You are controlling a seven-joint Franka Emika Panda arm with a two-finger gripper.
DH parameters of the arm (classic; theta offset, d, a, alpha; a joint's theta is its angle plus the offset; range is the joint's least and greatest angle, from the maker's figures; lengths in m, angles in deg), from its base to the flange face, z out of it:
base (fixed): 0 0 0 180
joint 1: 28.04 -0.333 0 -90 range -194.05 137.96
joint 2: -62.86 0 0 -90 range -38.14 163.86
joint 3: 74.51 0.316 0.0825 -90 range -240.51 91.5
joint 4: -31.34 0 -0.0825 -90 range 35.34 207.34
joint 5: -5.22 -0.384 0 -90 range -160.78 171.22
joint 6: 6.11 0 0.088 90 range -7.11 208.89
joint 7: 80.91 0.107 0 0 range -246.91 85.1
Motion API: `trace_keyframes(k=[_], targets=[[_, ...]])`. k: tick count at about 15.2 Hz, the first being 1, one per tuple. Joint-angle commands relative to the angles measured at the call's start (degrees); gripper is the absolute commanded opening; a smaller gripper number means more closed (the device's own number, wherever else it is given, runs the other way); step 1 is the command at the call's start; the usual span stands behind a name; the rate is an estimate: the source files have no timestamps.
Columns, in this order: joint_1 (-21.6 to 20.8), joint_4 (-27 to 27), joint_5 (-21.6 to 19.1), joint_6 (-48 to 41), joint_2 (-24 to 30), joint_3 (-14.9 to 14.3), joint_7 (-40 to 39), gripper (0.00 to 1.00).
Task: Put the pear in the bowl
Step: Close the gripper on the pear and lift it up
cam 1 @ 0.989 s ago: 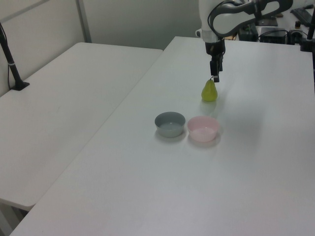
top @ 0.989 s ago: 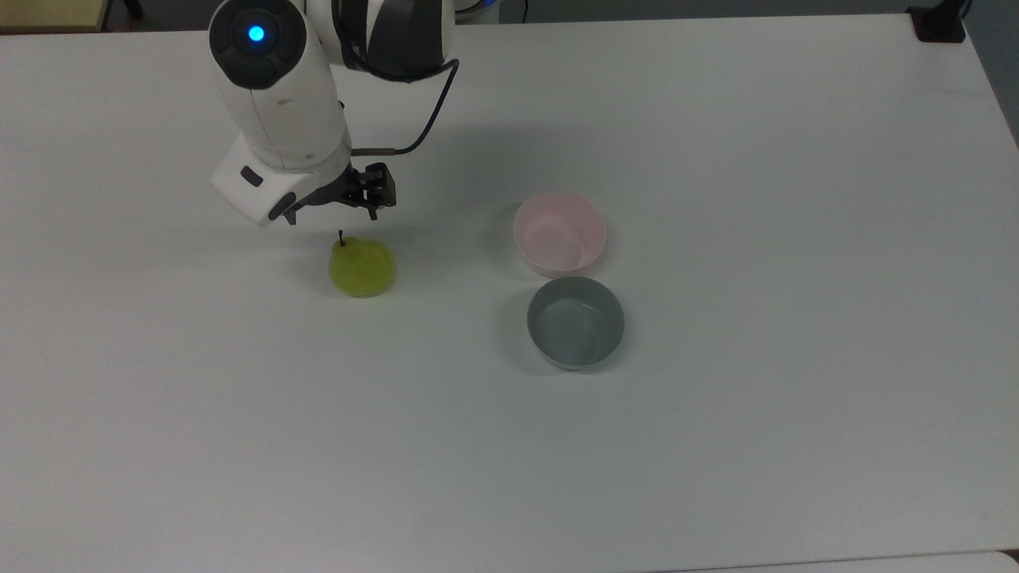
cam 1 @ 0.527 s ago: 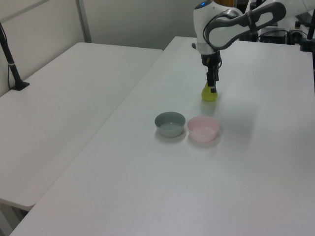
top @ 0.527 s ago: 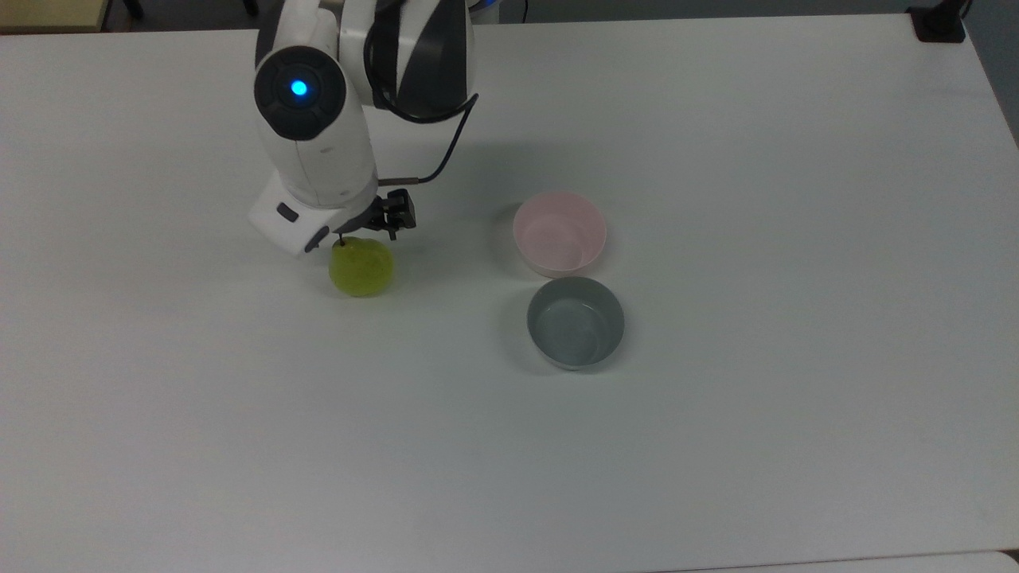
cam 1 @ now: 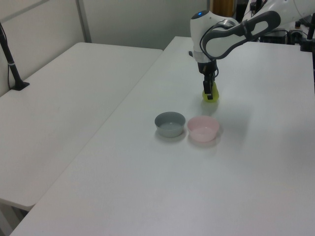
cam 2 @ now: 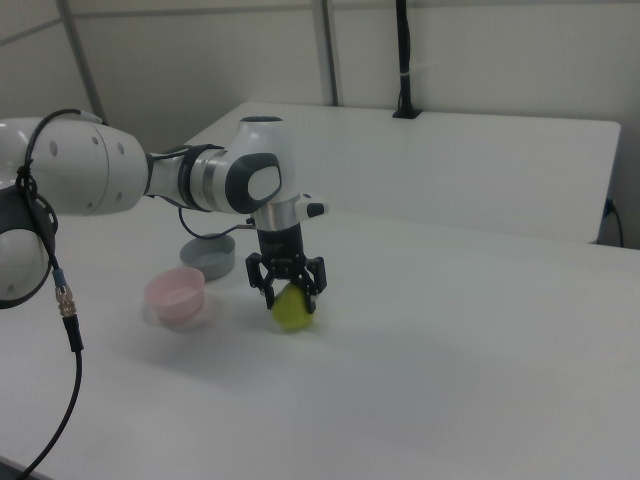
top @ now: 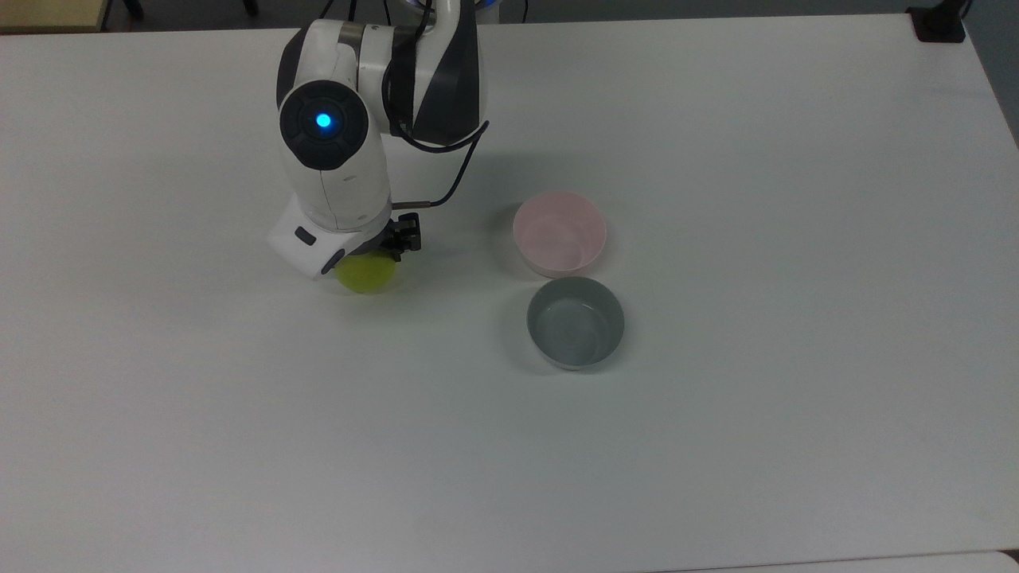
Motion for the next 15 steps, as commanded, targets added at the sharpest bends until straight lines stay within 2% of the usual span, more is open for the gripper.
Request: trace_keyframes(k=[1,2,3,8,13,15], targets=[[0.0,0.6,1.9,0.8,0.6,-0.2,-0.2,0.42],[0.2,0.6,1.9,0.6,1.1,-0.3,-0.5,0.35],[0.2,0.5,1.8,-0.4,1.8,-0.3,-0.4,0.34],[-0.2,-2.8,0.5,-10.3,8.0,-0.2,-0.1,0.34],[-0.8,-3.2,-0.3,-11.8,10.8,0.4,2.0,0.34],[-3.0,-3.2,-0.3,-11.8,11.3,0.4,3.7,0.35]])
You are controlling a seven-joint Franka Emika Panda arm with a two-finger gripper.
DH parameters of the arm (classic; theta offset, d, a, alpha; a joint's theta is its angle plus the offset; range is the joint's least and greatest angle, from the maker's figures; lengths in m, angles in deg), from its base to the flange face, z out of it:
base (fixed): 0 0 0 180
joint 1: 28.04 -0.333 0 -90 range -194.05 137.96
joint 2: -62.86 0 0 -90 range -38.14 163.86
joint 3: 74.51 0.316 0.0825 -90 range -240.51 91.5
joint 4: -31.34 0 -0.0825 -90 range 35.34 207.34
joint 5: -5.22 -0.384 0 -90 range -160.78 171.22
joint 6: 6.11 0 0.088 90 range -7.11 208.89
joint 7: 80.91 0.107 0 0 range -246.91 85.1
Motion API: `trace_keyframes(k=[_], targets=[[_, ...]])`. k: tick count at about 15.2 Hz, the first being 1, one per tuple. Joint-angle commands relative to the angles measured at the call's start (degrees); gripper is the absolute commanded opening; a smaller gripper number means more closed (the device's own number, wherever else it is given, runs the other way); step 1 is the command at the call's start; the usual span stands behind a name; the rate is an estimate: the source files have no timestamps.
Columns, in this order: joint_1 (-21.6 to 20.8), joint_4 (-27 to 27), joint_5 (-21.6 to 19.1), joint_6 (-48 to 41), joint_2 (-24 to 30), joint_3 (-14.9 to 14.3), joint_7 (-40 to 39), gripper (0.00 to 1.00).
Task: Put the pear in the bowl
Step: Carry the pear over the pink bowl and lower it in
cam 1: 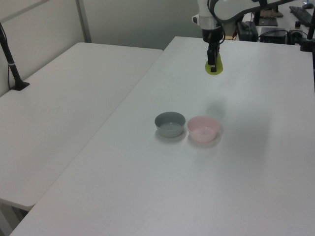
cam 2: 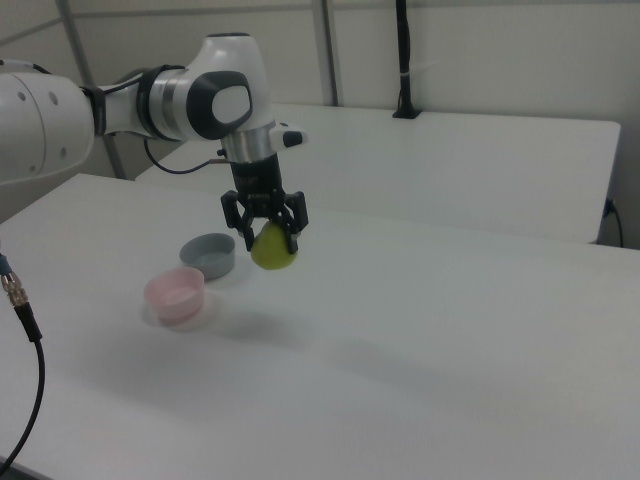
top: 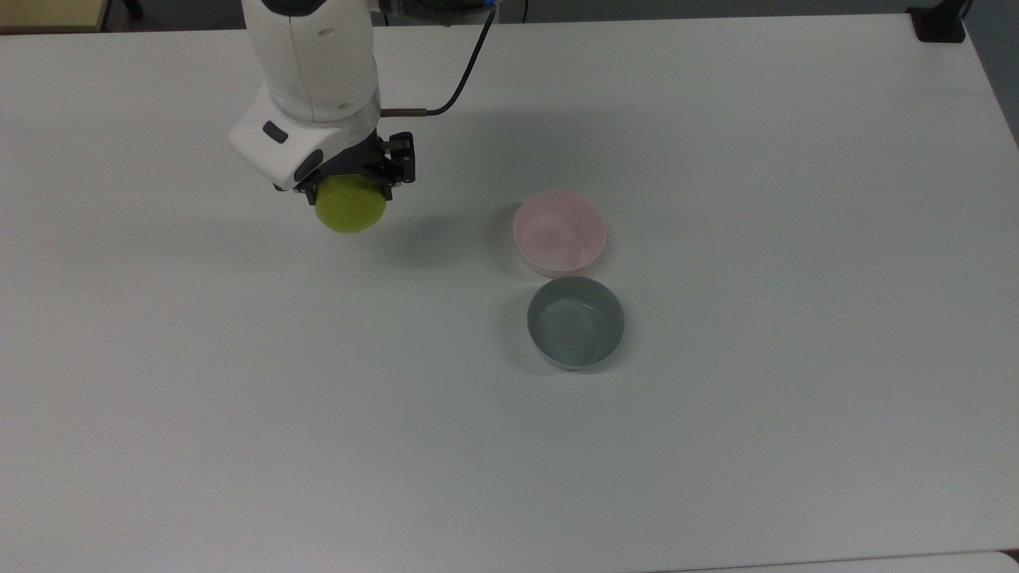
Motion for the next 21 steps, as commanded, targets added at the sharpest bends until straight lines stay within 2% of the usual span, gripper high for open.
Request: trace_keyframes(k=[1,10,17,19,21], targets=[[-4.2,0.9,-0.8,-0.7,1.2,-0.2,4.5,0.35],[-19.3,2.7,-1.3,-1.9,0.5,-0.2,15.0,0.35],[-20.8,2.7,-0.7,0.4,-4.4,-0.2,16.0,0.36],[-21.1,2.8,-0.8,1.5,-5.7,-0.3,16.2,0.45],[-21.1,2.5,-0.6,2.2,-7.4,-0.3,17.5,0.64]])
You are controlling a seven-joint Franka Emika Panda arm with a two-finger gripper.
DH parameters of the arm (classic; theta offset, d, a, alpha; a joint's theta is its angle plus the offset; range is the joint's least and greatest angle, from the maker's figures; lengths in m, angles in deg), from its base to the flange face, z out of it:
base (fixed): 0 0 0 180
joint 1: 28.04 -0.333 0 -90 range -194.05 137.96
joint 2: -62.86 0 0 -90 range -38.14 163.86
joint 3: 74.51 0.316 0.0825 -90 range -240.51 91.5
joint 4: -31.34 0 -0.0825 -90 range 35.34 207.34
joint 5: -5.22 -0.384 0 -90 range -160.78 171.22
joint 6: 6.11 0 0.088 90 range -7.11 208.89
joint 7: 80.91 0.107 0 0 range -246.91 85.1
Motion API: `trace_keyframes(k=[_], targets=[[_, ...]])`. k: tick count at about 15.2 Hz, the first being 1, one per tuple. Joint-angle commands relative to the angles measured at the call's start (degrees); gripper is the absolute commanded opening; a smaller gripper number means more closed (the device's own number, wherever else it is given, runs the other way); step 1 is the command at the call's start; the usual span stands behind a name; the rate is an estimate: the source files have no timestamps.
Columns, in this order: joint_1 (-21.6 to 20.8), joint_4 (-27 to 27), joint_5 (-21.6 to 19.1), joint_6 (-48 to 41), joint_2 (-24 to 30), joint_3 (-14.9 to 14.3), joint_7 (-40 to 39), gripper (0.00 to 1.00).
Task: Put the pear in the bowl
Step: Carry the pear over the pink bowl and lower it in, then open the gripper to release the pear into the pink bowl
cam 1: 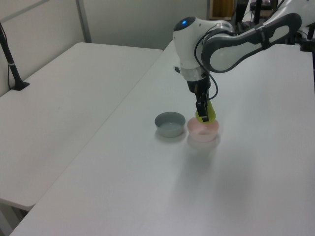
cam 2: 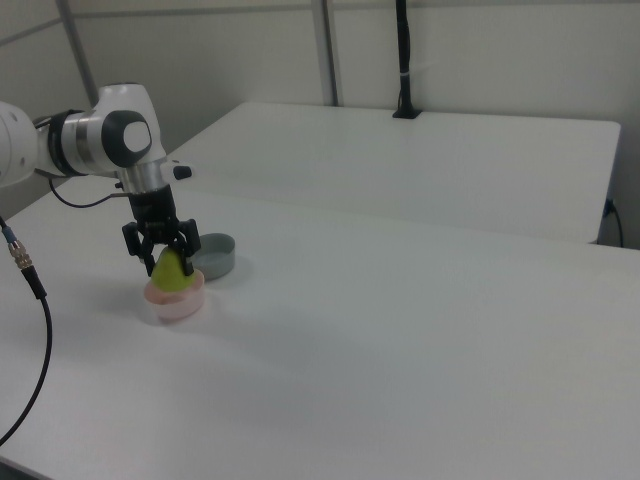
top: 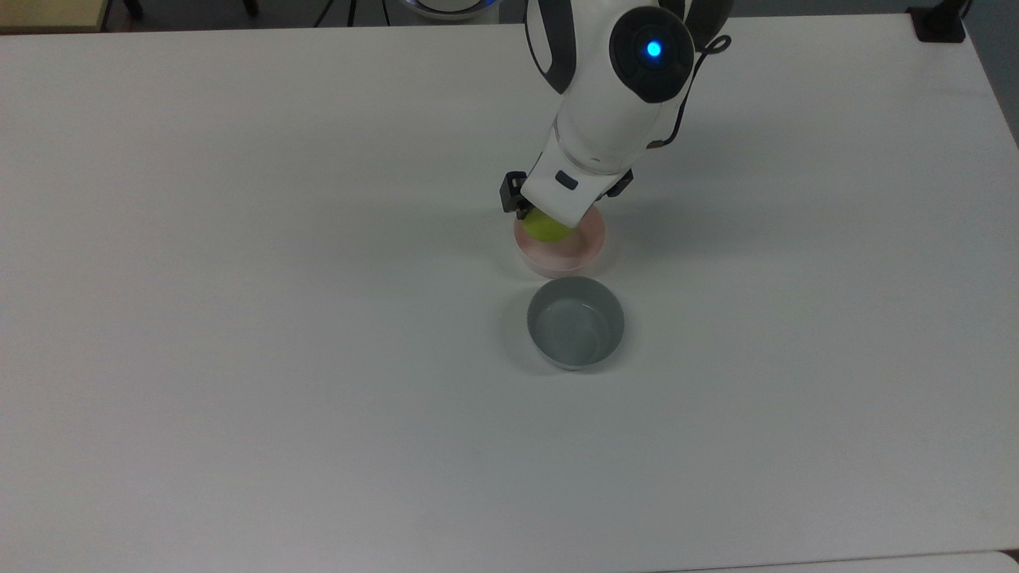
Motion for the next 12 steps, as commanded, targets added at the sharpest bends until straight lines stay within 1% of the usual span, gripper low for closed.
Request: trace_keyframes(k=[1,2,4,9,11,12], targets=[[-1.0,0.3,-0.3,2.8,-1.8,-0.8,2.5,0.76],[-1.0,0.3,-0.3,3.5,-1.8,-0.8,3.2,0.87],[-1.1,0.3,-0.3,3.7,-1.9,-0.7,3.4,1.0],[-0.7,0.0,-0.9,3.4,-1.4,-0.7,3.4,1.0],[-0.5,0.0,-0.9,2.7,-0.4,-0.9,3.5,1.0],[-0.4,0.0,-1.0,2.3,1.0,-1.1,3.5,1.0]])
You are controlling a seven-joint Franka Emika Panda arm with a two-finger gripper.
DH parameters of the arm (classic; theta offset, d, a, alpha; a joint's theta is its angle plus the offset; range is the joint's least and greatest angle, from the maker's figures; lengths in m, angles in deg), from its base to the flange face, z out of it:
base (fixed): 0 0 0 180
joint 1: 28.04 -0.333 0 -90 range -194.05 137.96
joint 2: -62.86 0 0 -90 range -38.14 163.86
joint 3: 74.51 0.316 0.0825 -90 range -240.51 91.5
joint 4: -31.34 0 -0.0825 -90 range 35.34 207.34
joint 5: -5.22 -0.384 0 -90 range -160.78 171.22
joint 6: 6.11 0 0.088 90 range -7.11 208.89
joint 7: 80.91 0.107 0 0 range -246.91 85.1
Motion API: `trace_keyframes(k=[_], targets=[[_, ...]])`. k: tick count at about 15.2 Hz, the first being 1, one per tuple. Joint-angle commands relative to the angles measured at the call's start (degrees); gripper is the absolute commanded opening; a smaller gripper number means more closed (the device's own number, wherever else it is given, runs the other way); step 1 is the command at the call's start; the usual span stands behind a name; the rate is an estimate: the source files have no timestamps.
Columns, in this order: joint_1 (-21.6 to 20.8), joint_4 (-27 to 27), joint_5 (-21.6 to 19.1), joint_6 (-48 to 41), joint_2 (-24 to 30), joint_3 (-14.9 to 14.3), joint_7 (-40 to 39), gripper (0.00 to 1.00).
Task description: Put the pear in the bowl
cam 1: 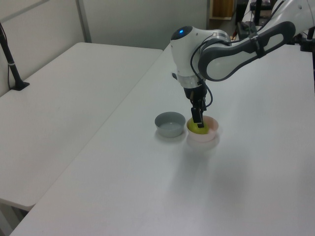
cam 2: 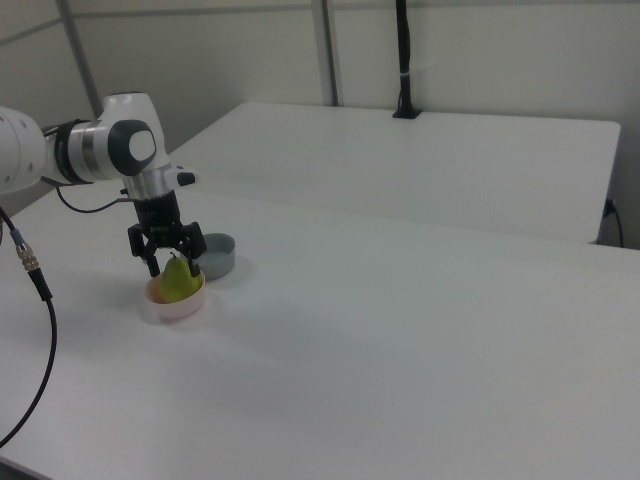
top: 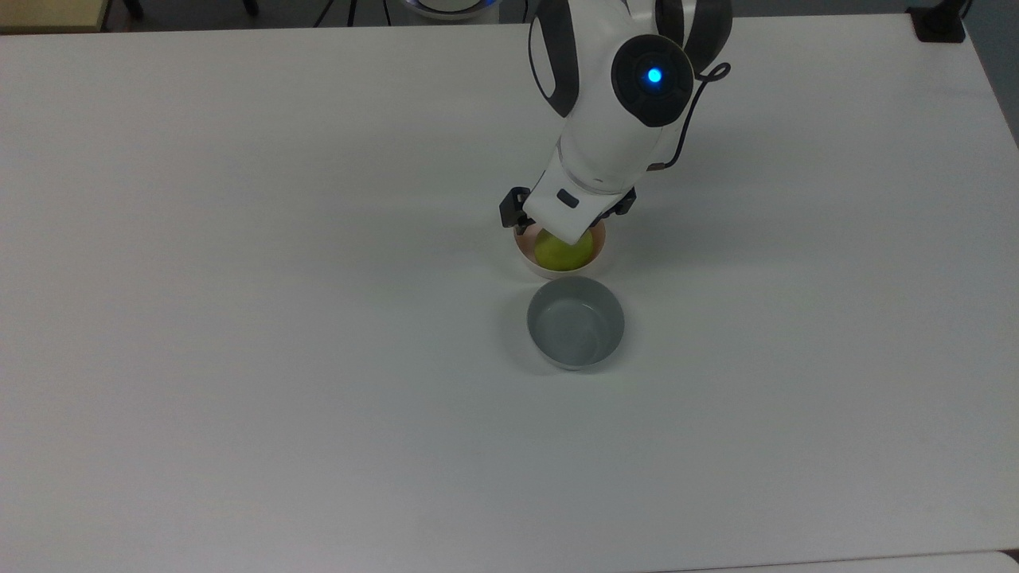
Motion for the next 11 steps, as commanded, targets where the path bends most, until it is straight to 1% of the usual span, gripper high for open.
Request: trace_keyframes(k=[1,5,7,11], targets=[[-0.2,0.7,-1.0,-2.0,4.9,-1.4,0.8,1.0],[4.2,0.6,-1.0,-7.7,12.7,-1.4,0.2,1.0],[7.8,0.6,-1.3,-10.0,15.8,-1.3,-0.1,1.0],[13.1,0.7,-1.9,-14.7,18.4,-1.5,-1.0,1.0]])
